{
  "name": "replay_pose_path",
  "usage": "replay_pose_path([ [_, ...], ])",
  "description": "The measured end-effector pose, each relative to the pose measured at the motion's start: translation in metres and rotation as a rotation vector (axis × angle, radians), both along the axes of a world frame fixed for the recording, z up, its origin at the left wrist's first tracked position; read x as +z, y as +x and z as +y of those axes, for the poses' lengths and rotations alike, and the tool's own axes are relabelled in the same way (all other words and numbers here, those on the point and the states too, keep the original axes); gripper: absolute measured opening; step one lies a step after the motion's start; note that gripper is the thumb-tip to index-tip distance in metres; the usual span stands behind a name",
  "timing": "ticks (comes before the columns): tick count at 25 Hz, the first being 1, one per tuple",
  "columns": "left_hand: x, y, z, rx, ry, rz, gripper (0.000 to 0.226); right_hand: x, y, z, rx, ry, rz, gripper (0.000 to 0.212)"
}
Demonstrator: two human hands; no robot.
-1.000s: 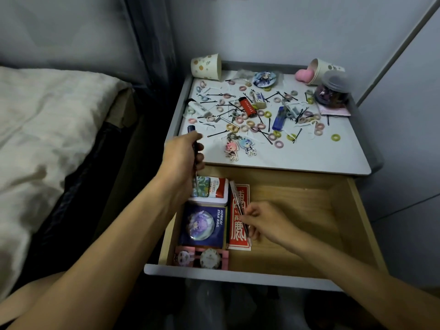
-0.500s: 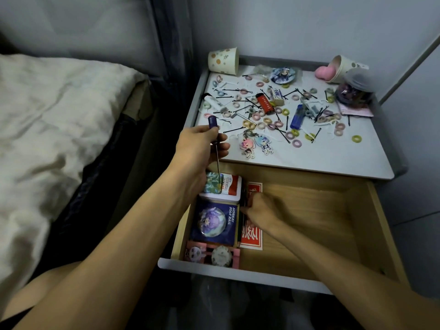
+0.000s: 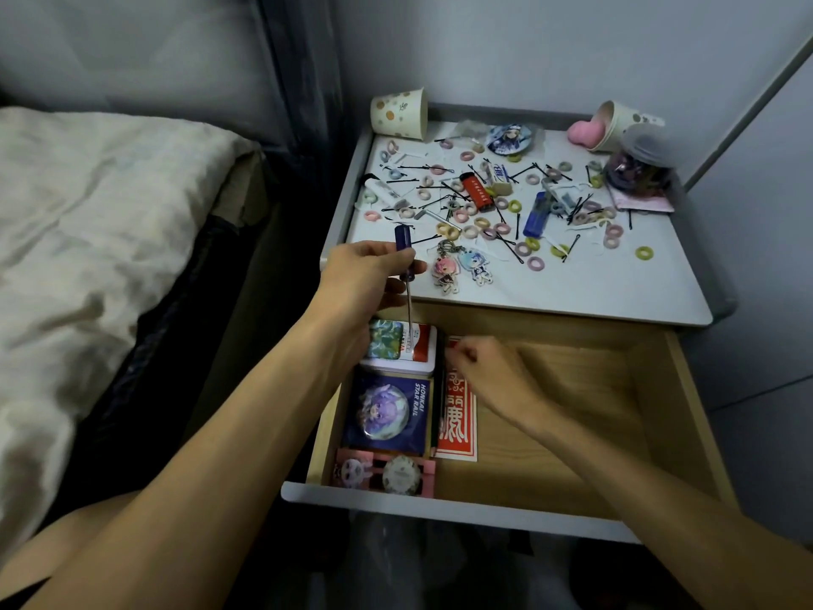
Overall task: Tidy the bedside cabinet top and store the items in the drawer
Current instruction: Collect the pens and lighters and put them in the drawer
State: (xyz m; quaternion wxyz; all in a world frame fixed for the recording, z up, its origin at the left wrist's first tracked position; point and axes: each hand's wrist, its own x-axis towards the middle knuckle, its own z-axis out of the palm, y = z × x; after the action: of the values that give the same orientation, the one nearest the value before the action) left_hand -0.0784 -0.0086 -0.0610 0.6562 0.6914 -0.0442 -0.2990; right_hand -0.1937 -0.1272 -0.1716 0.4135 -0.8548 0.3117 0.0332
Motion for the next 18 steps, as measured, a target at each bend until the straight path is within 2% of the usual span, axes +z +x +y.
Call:
replay_pose_path([
  [2,-0.001,-0.003,-0.004,-0.080,-0.020,0.041,0.010,0.032,-0.007,0.004,-0.081,0.276,-0.263,0.024],
  [4,-0.005,-0.007,-0.006,-0.170,0.010,0.039,0.008,0.058,-0.010,0.012,-0.130,0.520,-0.447,0.021],
  [7,-0.013,-0.015,-0.004,-0.262,0.064,0.026,0.016,0.071,-0.012,0.021,-0.102,0.600,-0.504,0.020],
  [9,-0.018,-0.018,-0.002,-0.322,0.119,0.002,0.023,0.065,-0.015,0.019,-0.072,0.602,-0.472,0.018],
  [10,-0.020,-0.018,0.000,-0.374,0.218,-0.082,0.025,0.059,-0.019,0.016,-0.049,0.590,-0.435,0.015],
  [13,-0.028,-0.011,0.010,-0.492,0.869,-0.630,0.037,0.029,-0.034,0.004,-0.020,0.518,-0.180,0.010],
  [14,-0.029,-0.009,0.012,-0.492,1.030,-0.745,0.044,0.016,-0.037,0.000,-0.048,0.495,-0.085,0.010],
  [16,-0.036,-0.010,0.011,-0.530,1.113,-0.722,0.055,-0.006,-0.034,-0.006,-0.137,0.439,0.038,0.012],
  [18,-0.043,-0.012,0.007,-0.580,1.092,-0.639,0.051,-0.023,-0.021,-0.011,-0.190,0.343,0.061,0.009],
])
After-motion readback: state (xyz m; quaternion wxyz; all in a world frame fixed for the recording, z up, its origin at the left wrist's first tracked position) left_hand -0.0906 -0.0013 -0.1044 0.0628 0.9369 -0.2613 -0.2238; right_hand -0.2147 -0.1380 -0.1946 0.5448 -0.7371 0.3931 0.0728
